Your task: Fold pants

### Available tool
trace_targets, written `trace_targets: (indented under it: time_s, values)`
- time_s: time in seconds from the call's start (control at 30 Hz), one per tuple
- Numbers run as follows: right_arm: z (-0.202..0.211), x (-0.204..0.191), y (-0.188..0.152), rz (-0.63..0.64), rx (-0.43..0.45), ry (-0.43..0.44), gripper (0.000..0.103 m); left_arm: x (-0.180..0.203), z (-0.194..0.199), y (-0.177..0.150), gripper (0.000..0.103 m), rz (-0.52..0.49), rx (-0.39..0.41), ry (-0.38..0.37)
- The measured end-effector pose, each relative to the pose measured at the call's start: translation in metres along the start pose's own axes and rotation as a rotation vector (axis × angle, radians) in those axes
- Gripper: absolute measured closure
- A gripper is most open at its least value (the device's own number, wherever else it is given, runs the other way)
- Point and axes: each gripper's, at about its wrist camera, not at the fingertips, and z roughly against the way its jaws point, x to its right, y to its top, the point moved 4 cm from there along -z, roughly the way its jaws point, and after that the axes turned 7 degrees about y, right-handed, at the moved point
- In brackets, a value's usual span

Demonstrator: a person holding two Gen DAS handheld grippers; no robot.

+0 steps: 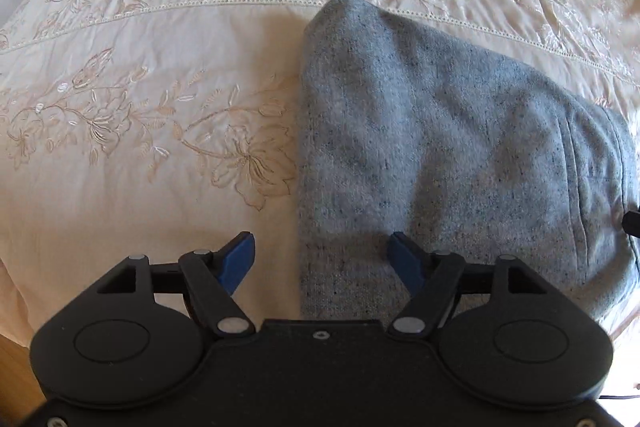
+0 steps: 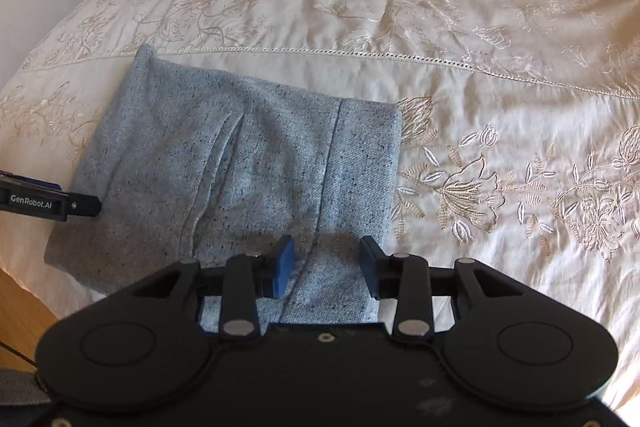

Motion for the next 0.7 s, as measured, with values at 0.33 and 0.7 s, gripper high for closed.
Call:
trace_targets:
  time_s: [0.33, 0.7]
  values:
    - [-0.055, 0.073, 0.014, -0.298, -0.102, 0.222, 0.048, -0.007, -0.042, 0.018, 0.009, -0.024, -0.044, -0.087]
    - [-0.075, 0.072, 0.012, -0.382, -0.054, 0.358, 0.033, 0.003, -0.060, 0.030, 0.001, -0.004, -0.056, -0.201]
